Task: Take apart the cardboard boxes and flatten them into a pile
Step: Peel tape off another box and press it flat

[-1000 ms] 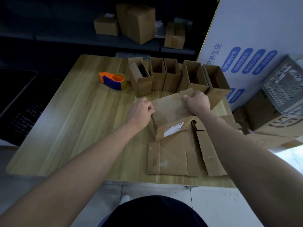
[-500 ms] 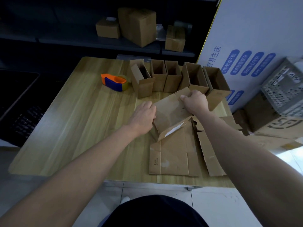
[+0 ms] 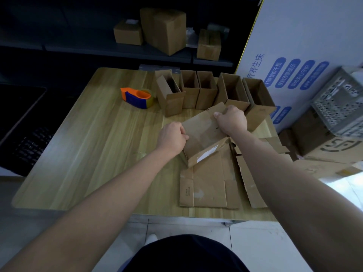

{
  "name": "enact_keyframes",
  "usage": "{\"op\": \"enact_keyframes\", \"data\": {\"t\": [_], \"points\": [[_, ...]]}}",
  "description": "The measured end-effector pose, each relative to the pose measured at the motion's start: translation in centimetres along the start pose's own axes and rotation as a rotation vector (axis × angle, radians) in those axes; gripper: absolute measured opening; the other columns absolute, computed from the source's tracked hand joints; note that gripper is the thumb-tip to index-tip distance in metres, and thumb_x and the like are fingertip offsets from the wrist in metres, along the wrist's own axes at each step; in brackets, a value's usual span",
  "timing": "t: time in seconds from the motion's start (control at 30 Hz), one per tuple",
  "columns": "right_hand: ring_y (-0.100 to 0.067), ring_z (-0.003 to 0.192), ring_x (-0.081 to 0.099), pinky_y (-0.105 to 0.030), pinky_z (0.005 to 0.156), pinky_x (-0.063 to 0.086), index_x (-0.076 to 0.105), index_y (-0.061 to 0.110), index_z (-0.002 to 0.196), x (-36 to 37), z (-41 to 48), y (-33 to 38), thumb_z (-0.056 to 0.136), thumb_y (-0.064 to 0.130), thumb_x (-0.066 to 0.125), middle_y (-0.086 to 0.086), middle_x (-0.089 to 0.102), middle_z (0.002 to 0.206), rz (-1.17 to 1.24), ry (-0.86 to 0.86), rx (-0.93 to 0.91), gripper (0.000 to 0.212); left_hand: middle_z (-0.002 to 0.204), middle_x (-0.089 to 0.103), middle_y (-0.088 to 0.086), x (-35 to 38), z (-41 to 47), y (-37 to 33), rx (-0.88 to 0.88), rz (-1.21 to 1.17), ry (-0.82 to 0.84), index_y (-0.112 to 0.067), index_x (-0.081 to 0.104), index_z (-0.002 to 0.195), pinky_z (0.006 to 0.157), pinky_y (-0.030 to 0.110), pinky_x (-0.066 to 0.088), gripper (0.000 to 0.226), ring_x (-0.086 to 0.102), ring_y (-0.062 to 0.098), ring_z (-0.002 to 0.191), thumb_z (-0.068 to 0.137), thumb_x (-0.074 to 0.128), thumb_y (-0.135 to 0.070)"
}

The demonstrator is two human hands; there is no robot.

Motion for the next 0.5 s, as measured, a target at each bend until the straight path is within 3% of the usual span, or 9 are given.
{"op": "enact_keyframes", "data": {"t": [0.13, 0.27, 0.4, 0.5], "points": [[-0.018, 0.081, 0.051, -0.03, 0.066, 0.042, 0.053, 0.009, 0.121, 0.0, -0.3, 0.3, 0.094, 0.036, 0.053, -0.005, 0.057, 0.1, -0.01, 0.002, -0.02, 0.039, 0.095, 0.062, 0.005, 0.3, -0.1, 0.0, 0.05, 0.093, 0.013, -0.008, 0.065, 0.095, 0.075, 0.027, 0.047, 0.008, 0.057, 0.018, 0.091, 0.09, 0.059, -0.007], [-0.019, 0.083, 0.054, -0.032, 0.07, 0.048, 0.054, 0.01, 0.12, 0.0, -0.3, -0.1, 0.093, 0.037, 0.054, -0.006, 0.06, 0.102, -0.001, 0.0, -0.011, 0.038, 0.093, 0.051, 0.0, 0.6, -0.3, 0.8, 0.201, 0.086, 0.062, -0.01, 0.055, 0.086, 0.08, 0.027, 0.042, 0.01, 0.047, 0.015, 0.093, 0.091, 0.051, -0.002], [-0.025, 0.094, 0.058, -0.044, 0.095, 0.047, 0.053, 0.01, 0.122, 0.0, -0.5, -0.1, 0.094, 0.038, 0.052, -0.009, 0.061, 0.105, -0.031, -0.021, -0.014, 0.04, 0.085, 0.047, -0.001, 0.7, -0.4, 1.5, 0.304, -0.008, 0.108, -0.012, 0.042, 0.075, 0.074, 0.027, 0.038, 0.022, 0.045, 0.015, 0.088, 0.091, 0.046, 0.002], [-0.029, 0.101, 0.059, -0.05, 0.102, 0.042, 0.053, 0.01, 0.122, -0.1, -0.6, -0.2, 0.094, 0.038, 0.052, -0.008, 0.061, 0.105, -0.031, -0.035, -0.019, 0.039, 0.083, 0.052, 0.005, 0.5, -0.6, 1.4, 0.223, -0.239, 0.143, -0.01, 0.047, 0.081, 0.074, 0.031, 0.045, 0.013, 0.052, 0.019, 0.084, 0.093, 0.05, -0.007]]}}
Point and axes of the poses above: each hand's wrist, its own z-axis towards the middle knuckle, its own x-axis out of the palm, y = z × x, the point moved 2 cm from there along z, towards the middle knuckle
